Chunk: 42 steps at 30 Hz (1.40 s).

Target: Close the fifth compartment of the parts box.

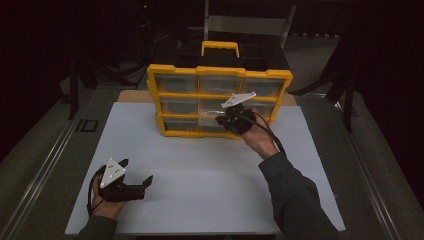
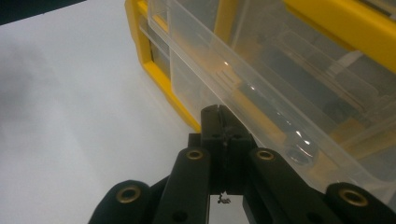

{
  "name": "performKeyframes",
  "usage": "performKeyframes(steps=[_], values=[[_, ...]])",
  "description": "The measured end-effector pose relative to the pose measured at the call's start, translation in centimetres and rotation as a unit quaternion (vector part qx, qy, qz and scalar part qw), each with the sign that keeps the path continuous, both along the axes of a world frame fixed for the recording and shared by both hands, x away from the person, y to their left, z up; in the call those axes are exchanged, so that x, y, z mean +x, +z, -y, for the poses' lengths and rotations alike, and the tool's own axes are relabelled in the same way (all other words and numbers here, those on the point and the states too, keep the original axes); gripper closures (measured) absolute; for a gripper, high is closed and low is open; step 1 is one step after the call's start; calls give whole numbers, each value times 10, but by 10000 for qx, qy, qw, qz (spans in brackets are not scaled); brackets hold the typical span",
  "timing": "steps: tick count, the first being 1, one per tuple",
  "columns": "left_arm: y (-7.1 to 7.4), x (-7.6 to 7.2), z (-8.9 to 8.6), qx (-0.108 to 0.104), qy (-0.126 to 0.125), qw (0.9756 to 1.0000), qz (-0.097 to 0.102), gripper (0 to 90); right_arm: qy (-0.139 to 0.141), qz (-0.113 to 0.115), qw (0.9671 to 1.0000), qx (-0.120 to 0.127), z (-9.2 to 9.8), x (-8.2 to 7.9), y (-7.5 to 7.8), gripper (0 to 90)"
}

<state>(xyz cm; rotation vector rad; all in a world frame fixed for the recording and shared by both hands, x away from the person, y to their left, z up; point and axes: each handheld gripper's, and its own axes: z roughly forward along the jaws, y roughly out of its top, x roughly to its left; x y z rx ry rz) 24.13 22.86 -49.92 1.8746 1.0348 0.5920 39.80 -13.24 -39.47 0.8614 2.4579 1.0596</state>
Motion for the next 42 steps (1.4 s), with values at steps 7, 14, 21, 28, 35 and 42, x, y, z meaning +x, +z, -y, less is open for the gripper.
performKeyframes(steps=[7, 14, 21, 28, 35, 42], values=[[0, 0, 0, 3, -2, 10000, -4, 2, -39, -8, 10000, 19, 1, 3, 0, 900], [0, 0, 0, 0, 3, 10000, -6, 2, -126, -17, 9999, 41, 2, 9, -2, 900], [0, 0, 0, 8, 4, 10000, -6, 2, -296, -30, 9995, 66, 6, 16, -4, 900], [0, 0, 0, -9, 14, 10000, -10, 2, -508, -96, 9985, 166, 10, 25, -8, 900], [0, 0, 0, -10, 10, 10000, -8, 2, -642, -80, 9978, 174, 8, 31, -12, 900], [0, 0, 0, -1, 14, 10000, -9, 2, -787, -58, 9967, 205, 7, 36, -15, 900]])
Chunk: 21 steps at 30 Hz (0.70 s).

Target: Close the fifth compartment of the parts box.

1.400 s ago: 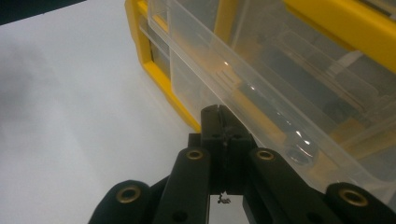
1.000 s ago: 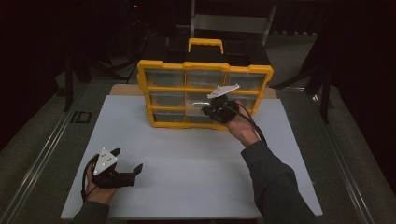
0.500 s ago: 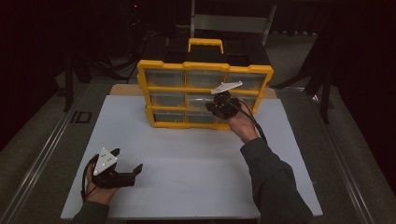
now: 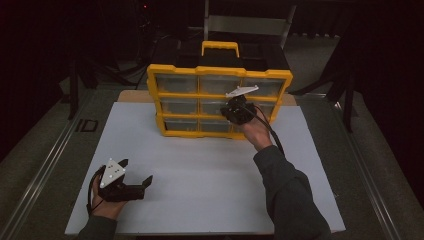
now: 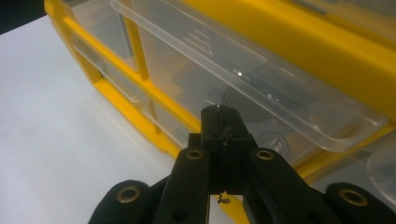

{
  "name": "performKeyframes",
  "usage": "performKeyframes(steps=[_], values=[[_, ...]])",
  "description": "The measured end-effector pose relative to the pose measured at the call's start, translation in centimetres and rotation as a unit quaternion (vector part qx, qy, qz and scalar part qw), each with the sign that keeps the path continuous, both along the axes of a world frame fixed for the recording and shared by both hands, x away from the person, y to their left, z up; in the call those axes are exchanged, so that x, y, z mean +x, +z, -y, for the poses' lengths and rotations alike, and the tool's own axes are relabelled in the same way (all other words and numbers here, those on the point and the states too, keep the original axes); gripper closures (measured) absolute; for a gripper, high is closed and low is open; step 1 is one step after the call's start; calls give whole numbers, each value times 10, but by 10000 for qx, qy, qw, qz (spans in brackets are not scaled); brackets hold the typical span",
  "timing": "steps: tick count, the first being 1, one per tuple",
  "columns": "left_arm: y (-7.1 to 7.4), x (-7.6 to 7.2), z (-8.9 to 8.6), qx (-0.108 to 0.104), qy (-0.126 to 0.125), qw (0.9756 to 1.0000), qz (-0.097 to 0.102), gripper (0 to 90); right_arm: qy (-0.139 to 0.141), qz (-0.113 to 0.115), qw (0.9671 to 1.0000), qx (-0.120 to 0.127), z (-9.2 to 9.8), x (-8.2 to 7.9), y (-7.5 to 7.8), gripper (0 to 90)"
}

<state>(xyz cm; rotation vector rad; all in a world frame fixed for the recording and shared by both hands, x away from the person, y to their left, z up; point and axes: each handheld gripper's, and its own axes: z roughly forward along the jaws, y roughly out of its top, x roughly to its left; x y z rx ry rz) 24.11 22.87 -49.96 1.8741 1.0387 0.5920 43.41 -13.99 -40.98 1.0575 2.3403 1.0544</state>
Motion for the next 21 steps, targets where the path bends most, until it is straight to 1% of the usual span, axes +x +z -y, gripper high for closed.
performKeyframes(steps=[3, 5, 11, 14, 16, 21], values=[[0, 0, 0, -2, -5, 10000, 4, 2, -30, -91, 9998, 150, 1, 2, -2, 900], [0, 0, -1, -6, -6, 10000, -1, 2, -82, -104, 9998, 154, 0, 1, -2, 900], [0, 0, -1, -7, -2, 10000, 0, 2, -79, -111, 9999, 106, 1, 1, -3, 900], [0, 0, -1, -12, 0, 10000, 5, 2, -74, -119, 9998, 123, 4, -1, -4, 896], [0, 0, 0, -7, 2, 10000, 1, 2, -5, -129, 9998, 145, 7, -3, -4, 858], [0, 0, 0, -4, 12, 10000, 1, 2, 158, -124, 9998, 51, 13, -12, -4, 775]])
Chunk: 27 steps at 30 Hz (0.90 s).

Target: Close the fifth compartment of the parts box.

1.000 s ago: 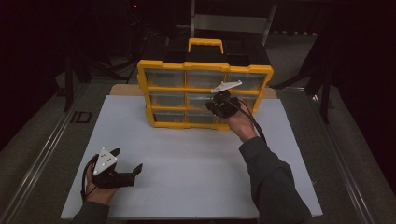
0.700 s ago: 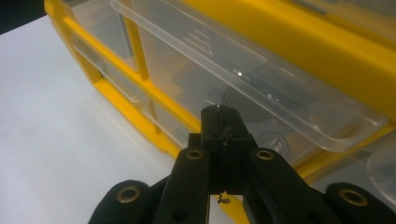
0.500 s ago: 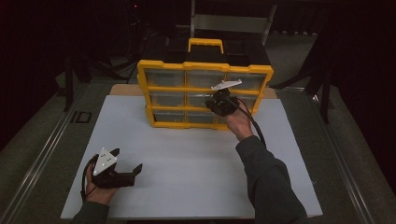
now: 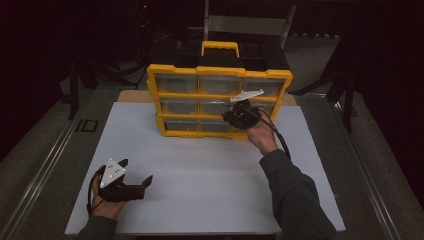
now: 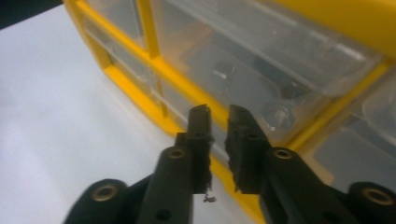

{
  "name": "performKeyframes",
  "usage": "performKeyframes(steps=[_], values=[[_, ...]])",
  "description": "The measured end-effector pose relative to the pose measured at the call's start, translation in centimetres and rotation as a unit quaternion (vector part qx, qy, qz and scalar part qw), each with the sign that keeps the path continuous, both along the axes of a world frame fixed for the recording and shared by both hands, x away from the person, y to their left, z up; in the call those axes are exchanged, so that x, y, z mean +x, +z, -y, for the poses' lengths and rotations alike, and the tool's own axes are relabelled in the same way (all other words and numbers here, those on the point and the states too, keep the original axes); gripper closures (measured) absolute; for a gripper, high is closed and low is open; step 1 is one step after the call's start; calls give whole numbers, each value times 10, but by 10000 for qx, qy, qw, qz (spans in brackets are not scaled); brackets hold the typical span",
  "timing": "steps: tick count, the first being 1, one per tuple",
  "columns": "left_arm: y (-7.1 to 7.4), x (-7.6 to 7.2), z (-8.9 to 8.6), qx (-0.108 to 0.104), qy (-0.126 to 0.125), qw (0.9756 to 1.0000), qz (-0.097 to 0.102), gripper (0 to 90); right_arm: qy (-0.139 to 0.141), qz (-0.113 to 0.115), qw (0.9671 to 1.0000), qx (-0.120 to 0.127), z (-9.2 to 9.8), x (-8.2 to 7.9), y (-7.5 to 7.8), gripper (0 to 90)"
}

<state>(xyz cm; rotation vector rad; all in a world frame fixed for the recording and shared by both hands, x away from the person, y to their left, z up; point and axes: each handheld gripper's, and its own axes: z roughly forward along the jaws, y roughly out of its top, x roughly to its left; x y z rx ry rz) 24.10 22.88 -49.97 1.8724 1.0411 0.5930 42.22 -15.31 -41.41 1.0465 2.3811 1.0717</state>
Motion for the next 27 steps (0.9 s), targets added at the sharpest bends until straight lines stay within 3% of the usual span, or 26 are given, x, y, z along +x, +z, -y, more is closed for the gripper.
performKeyframes(steps=[9, 17, 27], values=[[0, 0, -1, 10, -3, 10000, 1, 2, 72, 118, 9999, -94, 8, -13, 3, 599], [0, 0, -1, 5, 1, 10000, 4, 2, 74, 41, 10000, -36, 17, -22, 4, 447], [0, 0, -1, -9, 18, 10000, 19, 2, -68, 311, 9995, -82, 27, -42, 14, 238]])
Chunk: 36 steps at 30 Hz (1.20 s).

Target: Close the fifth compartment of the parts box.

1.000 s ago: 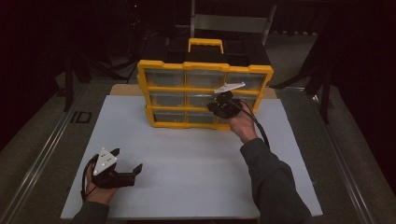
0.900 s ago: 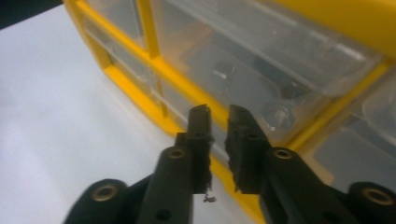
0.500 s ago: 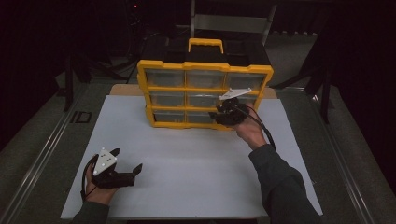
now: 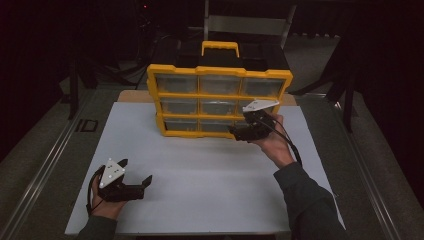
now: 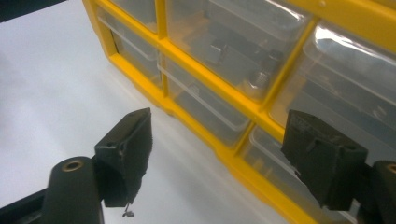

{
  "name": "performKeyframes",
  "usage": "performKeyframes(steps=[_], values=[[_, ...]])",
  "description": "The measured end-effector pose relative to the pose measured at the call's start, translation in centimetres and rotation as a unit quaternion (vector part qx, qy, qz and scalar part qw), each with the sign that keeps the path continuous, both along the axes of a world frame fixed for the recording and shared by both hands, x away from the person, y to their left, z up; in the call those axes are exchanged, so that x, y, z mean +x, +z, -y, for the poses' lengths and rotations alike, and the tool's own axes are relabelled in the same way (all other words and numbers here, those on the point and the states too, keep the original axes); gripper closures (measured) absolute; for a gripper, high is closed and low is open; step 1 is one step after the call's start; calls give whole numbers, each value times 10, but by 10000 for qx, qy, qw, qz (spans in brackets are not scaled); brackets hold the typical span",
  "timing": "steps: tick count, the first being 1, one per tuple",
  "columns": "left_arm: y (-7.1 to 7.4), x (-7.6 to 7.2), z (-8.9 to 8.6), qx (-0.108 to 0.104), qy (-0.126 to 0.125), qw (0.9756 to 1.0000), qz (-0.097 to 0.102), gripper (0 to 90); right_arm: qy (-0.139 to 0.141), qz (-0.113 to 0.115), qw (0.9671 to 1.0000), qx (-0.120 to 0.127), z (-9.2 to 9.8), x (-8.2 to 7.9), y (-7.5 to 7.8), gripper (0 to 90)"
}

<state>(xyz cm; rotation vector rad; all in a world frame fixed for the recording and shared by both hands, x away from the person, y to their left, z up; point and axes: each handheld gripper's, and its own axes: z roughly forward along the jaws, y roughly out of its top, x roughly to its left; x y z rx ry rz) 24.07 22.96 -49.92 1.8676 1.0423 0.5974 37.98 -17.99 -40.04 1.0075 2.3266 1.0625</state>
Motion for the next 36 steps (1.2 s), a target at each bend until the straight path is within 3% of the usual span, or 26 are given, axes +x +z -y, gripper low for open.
performKeyframes(steps=[5, 11, 16, 27, 36], values=[[0, 0, 0, -10, 5, 10000, 18, 2, -40, 89, 9999, 37, 8, -11, 0, 181], [0, 0, 0, -12, 14, 10000, 26, 2, -45, 4, 9999, 155, 19, -28, -10, 130], [0, -1, -1, -16, 38, 10000, 22, 2, 23, -55, 9998, 210, 27, -41, -17, 141], [1, -1, -2, -37, 70, 10000, 30, 2, -246, 172, 9995, 20, 46, -67, -39, 143], [1, -1, -2, -55, 108, 9999, 53, 2, -447, 162, 9987, 178, 62, -86, -58, 148]])
